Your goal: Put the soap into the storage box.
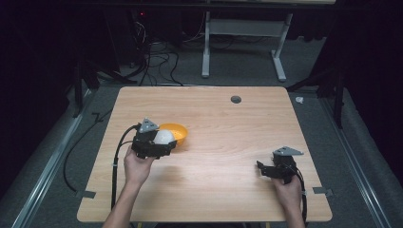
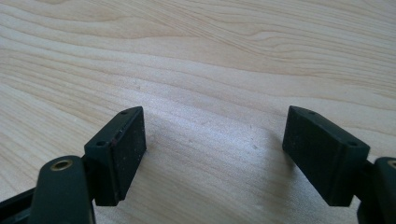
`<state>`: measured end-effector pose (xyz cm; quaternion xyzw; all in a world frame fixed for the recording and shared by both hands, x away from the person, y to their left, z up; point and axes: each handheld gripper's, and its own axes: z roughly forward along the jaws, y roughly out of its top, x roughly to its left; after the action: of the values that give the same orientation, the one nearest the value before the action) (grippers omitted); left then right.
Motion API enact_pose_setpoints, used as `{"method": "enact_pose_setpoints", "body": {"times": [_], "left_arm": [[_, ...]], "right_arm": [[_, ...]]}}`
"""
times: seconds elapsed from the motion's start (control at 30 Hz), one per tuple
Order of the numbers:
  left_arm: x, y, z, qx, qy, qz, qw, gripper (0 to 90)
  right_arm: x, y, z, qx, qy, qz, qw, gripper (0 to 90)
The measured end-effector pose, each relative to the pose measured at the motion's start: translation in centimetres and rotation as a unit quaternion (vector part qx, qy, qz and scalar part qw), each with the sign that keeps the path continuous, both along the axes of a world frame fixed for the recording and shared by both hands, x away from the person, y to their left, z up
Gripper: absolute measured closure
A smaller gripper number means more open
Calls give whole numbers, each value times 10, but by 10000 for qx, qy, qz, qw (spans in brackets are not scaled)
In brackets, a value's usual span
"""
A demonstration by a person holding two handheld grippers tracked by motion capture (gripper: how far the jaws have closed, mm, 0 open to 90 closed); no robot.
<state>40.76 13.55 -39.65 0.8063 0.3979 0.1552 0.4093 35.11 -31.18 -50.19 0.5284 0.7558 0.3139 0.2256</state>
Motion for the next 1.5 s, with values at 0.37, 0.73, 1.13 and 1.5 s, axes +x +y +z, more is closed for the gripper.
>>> {"method": "enact_pose_setpoints", "body": {"times": [0.37,0.73,1.13,1.5], "left_arm": [[20,-8,4,73,40,-31,10000,238],[40,-17,12,128,76,-68,9999,238],[59,-24,4,197,195,24,9996,239],[70,-30,-13,549,194,179,9981,238]], "right_arm": [[0,0,0,-5,-7,3,10000,224],[0,0,0,-12,-10,4,10000,224],[0,0,0,-5,-3,-5,10000,224],[0,0,0,-2,-3,-3,10000,223]]}}
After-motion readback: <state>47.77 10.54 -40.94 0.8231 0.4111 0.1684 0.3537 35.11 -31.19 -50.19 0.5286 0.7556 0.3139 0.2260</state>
